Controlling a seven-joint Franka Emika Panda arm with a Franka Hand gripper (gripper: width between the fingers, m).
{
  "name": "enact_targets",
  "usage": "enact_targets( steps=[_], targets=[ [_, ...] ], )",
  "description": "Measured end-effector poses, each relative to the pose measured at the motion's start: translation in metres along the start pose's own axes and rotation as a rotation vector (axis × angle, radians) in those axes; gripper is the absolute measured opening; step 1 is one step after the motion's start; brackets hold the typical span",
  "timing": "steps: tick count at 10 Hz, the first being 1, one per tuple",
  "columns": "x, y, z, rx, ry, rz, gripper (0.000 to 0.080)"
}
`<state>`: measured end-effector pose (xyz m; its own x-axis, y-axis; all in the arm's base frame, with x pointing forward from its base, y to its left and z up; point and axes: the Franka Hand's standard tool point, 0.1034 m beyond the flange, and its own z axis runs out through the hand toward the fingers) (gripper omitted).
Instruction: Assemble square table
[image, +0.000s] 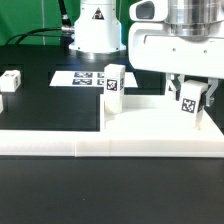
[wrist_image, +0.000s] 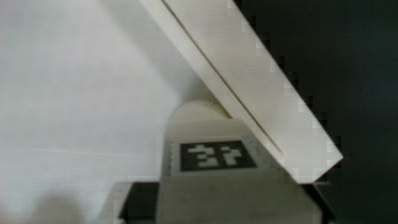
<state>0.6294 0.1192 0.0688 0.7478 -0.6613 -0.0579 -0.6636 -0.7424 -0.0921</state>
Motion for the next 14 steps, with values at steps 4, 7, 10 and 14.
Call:
enact_targets(
  steps=[4,7,10,14],
  targets=[
    [0.004,0.002,0.001,0.059,-0.015,0.526,0.0291],
    [-0.001,0.000,0.002,0.118,-0.026,0.871,0.0291],
    [-0.003,-0.001,0.003,0.118,-0.028,0.881,0.0306],
    [0.001,-0.007,-0.002,0.102,0.018,0.358,0.0638]
  ],
)
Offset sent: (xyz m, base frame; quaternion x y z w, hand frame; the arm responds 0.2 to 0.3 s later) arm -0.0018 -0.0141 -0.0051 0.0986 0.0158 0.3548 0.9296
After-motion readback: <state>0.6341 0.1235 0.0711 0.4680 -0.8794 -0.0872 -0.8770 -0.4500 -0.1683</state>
